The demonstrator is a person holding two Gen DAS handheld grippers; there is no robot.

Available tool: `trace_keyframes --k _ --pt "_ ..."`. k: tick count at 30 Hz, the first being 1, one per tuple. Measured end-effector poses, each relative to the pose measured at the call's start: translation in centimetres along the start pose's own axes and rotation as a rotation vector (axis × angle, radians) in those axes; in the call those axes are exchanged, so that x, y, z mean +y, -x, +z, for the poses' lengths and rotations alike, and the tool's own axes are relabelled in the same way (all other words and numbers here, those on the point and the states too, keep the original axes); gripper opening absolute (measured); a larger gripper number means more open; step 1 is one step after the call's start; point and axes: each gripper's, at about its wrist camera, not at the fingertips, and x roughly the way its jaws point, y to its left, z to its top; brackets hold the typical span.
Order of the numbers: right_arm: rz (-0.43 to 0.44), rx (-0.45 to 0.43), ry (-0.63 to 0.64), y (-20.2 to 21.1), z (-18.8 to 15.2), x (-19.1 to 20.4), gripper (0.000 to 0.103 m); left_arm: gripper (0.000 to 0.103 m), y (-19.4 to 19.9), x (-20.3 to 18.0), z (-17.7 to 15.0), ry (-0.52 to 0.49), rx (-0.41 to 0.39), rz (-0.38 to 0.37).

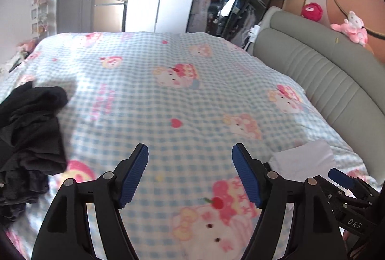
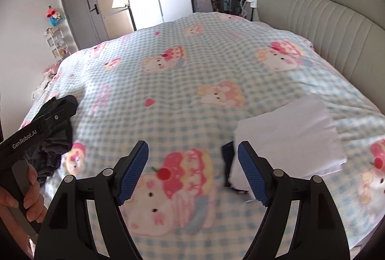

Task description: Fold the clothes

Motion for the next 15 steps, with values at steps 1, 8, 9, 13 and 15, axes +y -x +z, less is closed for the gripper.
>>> trace_keyframes --k 1,8,9,13,15 --pt "0.007 0.010 0.017 -0.3 -0.4 1.5 0.079 0.075 0.6 1.7 0.0 0.009 0.001 0.024" --pt "0.064 0.054 0.069 -0.3 -2.2 9.2 0.080 0.080 4.5 9.2 -0.6 0.032 0.002 0.146" --pt "0.068 0.052 0.069 -0.1 -2.4 9.9 0.080 0.080 5.0 9.9 -0.7 0.033 0.004 0.156" --pt "0.093 0.060 0.070 0.8 -3.7 12.5 0.080 0.080 7.1 11.7 -1.6 0.032 0.000 0.196" --pt "0.103 0.073 0.081 1.3 -4.3 13.3 0.080 0.080 8.2 12.2 -2.3 0.022 0.004 0.222"
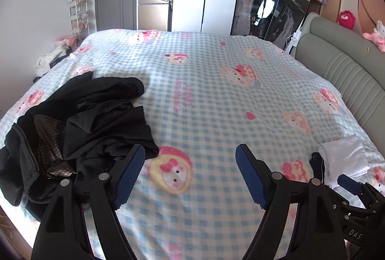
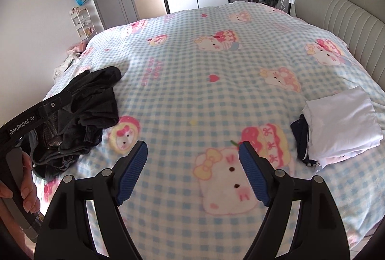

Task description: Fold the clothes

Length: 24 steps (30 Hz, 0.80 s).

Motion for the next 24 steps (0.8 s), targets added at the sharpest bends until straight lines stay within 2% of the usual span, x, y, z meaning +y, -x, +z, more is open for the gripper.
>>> trace_keyframes --k 5,8,11,14,19,20,24 --pt "0.014 -0.001 -0.008 2.5 -2.0 0.7 0.081 0.080 2.9 1.1 -2.4 -0.024 -0.007 0.044" --pt "0.014 -0.011 -0.010 4.5 -3.9 0.5 0.082 0.080 5.0 1.4 -4.3 -0.022 -0.014 0.045" --pt "0.017 -0.012 -0.003 6.3 -6.4 0.2 0.083 0.081 7.1 1.8 -6.5 0.016 -0.008 0.043" --pt "0.026 0.003 -0.007 7.7 -8.9 -0.3 0.083 0.088 9.2 2.2 -8.8 0.057 0.002 0.042" --pt "0.023 0.014 -0.031 9.8 -12.5 -1.2 0.083 0.089 10.9 1.7 -13.1 0.085 0.045 0.039" --pt "0.019 0.011 -0.027 10.1 -13.0 -1.2 0.086 0.089 11.1 1.5 -13.9 0.090 0.055 0.040" --pt "0.018 0.014 0.009 10.2 -13.8 -0.6 0.087 0.089 10.7 0.4 -16.6 0.126 0.092 0.017"
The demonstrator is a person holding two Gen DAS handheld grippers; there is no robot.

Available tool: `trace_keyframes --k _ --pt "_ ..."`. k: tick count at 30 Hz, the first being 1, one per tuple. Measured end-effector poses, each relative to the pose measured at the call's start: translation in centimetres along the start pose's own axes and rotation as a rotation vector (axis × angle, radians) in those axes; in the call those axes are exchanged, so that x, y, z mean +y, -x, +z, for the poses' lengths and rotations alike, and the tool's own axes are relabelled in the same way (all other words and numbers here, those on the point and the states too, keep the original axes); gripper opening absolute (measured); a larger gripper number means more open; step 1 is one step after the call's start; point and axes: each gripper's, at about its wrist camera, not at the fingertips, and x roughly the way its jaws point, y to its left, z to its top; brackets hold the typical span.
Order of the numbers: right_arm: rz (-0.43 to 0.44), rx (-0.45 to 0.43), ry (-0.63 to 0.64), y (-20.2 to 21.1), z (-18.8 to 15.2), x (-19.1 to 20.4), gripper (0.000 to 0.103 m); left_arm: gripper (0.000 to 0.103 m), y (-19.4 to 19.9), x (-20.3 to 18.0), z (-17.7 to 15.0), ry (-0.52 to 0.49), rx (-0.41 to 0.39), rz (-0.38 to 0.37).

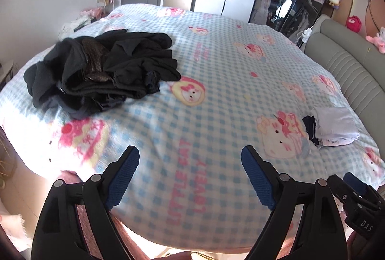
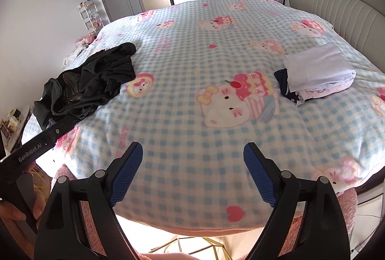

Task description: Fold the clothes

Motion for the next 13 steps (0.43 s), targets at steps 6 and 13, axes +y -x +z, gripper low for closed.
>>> trace_keyframes --k 6,13 --pt "-0.033 -0.018 0.029 0.1 -0.5 0.1 0.089 0.089 -0.3 -1.6 -1.0 -0.106 0.007 0.033" --pt "-0.019 0.018 0.013 -1.2 -1.1 -0.6 0.090 0.089 -0.3 -2.4 -0.7 -0.146 0.003 0.026"
